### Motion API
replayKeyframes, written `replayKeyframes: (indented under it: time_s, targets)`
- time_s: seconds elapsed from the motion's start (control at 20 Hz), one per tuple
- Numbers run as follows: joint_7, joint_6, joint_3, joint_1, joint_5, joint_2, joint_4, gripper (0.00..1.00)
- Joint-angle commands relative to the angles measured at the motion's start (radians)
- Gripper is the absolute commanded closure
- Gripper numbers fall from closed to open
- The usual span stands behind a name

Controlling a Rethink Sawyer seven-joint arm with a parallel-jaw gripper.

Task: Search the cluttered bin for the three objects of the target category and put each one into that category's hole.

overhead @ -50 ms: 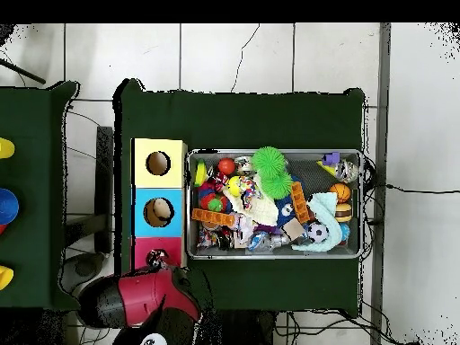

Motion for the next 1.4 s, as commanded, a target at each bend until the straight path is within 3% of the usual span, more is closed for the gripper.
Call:
replayKeyframes:
  time_s: [0.05,0.2,0.95,1.15,1.4]
  targets:
    - [0.291,-0.047,0.034,-0.011,0.028,0.072,0.002,0.0]
    - [0.28,0.026,0.032,0.001,0.031,0.089,-0.019,0.0]
    - [0.27,-0.013,0.038,-0.019,0.036,0.07,-0.005,0.0]
    - [0.207,0.006,0.058,-0.088,0.027,0.023,0.032,0.0]
    - [0.086,0.093,0.098,-0.221,0.026,-0.112,0.065,0.0]
